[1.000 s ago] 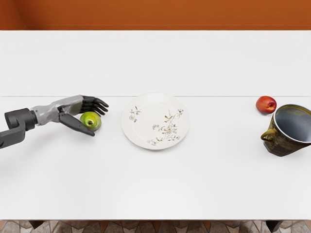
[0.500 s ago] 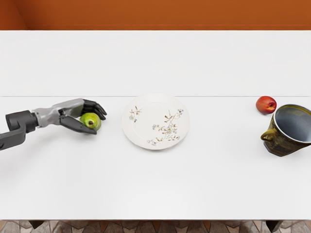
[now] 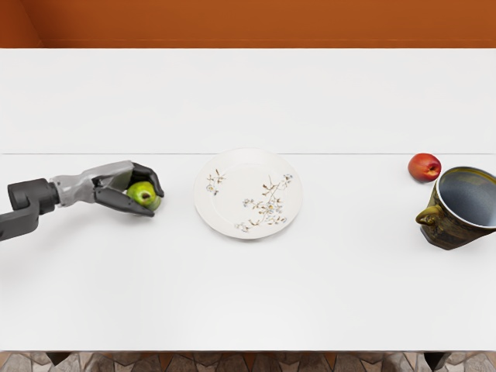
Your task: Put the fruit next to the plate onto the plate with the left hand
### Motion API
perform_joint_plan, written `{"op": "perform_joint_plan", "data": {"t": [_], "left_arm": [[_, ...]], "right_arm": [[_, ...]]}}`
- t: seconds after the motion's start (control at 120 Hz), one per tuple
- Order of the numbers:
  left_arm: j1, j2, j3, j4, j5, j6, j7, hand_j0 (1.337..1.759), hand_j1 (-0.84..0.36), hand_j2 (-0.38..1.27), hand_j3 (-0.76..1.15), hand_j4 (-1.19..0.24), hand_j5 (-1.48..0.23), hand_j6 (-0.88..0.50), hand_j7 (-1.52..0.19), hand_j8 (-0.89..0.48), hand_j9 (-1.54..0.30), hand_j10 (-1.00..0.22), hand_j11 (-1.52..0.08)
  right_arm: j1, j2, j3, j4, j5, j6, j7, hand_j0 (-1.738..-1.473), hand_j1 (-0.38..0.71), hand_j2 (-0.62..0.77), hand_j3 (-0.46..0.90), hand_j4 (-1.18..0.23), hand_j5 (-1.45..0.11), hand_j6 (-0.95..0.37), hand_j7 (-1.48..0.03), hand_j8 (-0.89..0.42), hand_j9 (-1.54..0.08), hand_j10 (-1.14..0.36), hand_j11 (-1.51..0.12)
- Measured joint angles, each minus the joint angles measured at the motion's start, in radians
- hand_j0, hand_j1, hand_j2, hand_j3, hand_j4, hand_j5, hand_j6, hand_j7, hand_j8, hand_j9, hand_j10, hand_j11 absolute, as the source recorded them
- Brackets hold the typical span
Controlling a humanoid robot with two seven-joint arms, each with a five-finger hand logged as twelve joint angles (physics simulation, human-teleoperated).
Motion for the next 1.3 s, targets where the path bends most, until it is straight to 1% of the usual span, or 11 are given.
{"op": "perform_joint_plan", "data": {"t": [0.175,0.2,0.392,0.442,0.483,0.558,0.8,0.867,1.067,1.192,1.3], "left_arm": [[-0.006,0.0,0.017,-0.003,-0.007,-0.003,0.0,1.646,-0.38,0.21,0.0,-0.71,-1.08,-0.42,-1.07,-0.15,-1.08,-0.07,-0.99],[-0.007,0.0,0.019,-0.003,-0.009,-0.003,0.0,1.646,-0.38,0.26,0.0,-0.71,-1.1,-0.42,-1.08,-0.15,-1.09,-0.06,-1.0],[-0.02,0.0,0.034,-0.001,-0.006,-0.004,0.0,1.644,-0.42,0.33,0.0,-0.66,-1.18,-0.38,-1.15,-0.11,-1.14,-0.06,-1.01],[-0.023,0.0,0.036,-0.003,-0.003,-0.001,0.001,1.642,-0.41,0.34,0.0,-0.66,-1.18,-0.37,-1.16,-0.11,-1.15,-0.03,-1.08],[-0.036,0.003,0.043,-0.005,0.008,-0.002,0.003,1.642,-0.4,0.29,0.0,-0.65,-1.19,-0.36,-1.17,-0.1,-1.15,-0.09,-1.01],[-0.06,0.003,0.049,-0.006,0.013,-0.008,0.005,1.643,-0.38,0.24,0.0,-0.64,-1.23,-0.36,-1.19,-0.11,-1.16,-0.14,-1.07],[-0.107,0.013,0.053,-0.008,-0.036,-0.018,0.006,1.644,-0.39,0.25,0.0,-0.58,-1.35,-0.32,-1.27,-0.09,-1.17,-0.13,-1.16],[-0.12,0.013,0.051,-0.008,-0.047,-0.016,0.007,1.644,-0.4,0.3,0.0,-0.59,-1.35,-0.32,-1.26,-0.1,-1.17,-0.13,-1.17],[-0.156,0.0,0.05,-0.016,-0.104,-0.015,0.007,1.643,-0.37,0.24,0.0,-0.59,-1.36,-0.33,-1.26,-0.1,-1.18,-0.13,-1.19],[-0.164,-0.006,0.053,-0.051,-0.136,-0.014,0.007,1.644,-0.37,0.23,0.0,-0.59,-1.36,-0.33,-1.26,-0.11,-1.18,-0.14,-1.19],[-0.167,-0.022,0.054,-0.08,-0.146,-0.013,0.007,1.643,-0.39,0.3,0.0,-0.61,-1.34,-0.34,-1.25,-0.13,-1.18,-0.14,-1.2]], "right_arm": [[0.0,0.0,0.0,0.0,0.0,0.0,0.0,-1.658,-0.32,0.0,0.0,-0.02,-0.03,-0.02,-0.03,-0.02,-0.03,-0.02,-0.03],[0.0,0.0,0.0,0.0,0.0,0.0,0.0,-1.658,-0.32,0.0,0.0,-0.02,-0.03,-0.02,-0.03,-0.02,-0.03,-0.02,-0.03],[0.0,0.0,0.0,0.0,0.0,0.0,0.0,-1.658,-0.32,0.0,0.0,-0.02,-0.03,-0.02,-0.03,-0.02,-0.03,-0.02,-0.03],[0.0,0.0,0.0,0.0,0.0,0.0,0.0,-1.658,-0.32,0.0,0.0,-0.02,-0.03,-0.02,-0.03,-0.02,-0.03,-0.02,-0.03],[0.0,0.0,0.0,0.0,0.0,0.0,0.0,-1.658,-0.32,0.0,0.0,-0.02,-0.03,-0.02,-0.03,-0.02,-0.03,-0.02,-0.03],[0.001,0.0,0.0,0.0,0.0,0.0,0.0,-1.658,-0.32,0.0,0.0,-0.02,-0.03,-0.02,-0.03,-0.02,-0.03,-0.02,-0.03],[0.0,0.0,-0.001,0.001,0.0,0.001,-0.001,-1.658,-0.32,0.0,0.0,-0.02,-0.03,-0.02,-0.03,-0.02,-0.03,-0.02,-0.03],[0.0,0.0,-0.001,0.001,0.0,0.001,-0.002,-1.658,-0.32,0.0,0.0,-0.02,-0.03,-0.02,-0.03,-0.02,-0.03,-0.02,-0.03],[-0.001,0.0,-0.001,0.002,0.0,0.002,-0.007,-1.658,-0.32,0.0,0.0,-0.02,-0.03,-0.02,-0.03,-0.02,-0.03,-0.02,-0.03],[0.0,0.0,-0.002,0.003,0.0,0.002,-0.007,-1.658,-0.32,0.0,0.0,-0.02,-0.03,-0.02,-0.03,-0.02,-0.03,-0.02,-0.03],[0.0,0.0,-0.002,0.003,0.0,0.002,-0.008,-1.658,-0.32,0.0,0.0,-0.02,-0.03,-0.02,-0.03,-0.02,-0.03,-0.02,-0.03]]}}
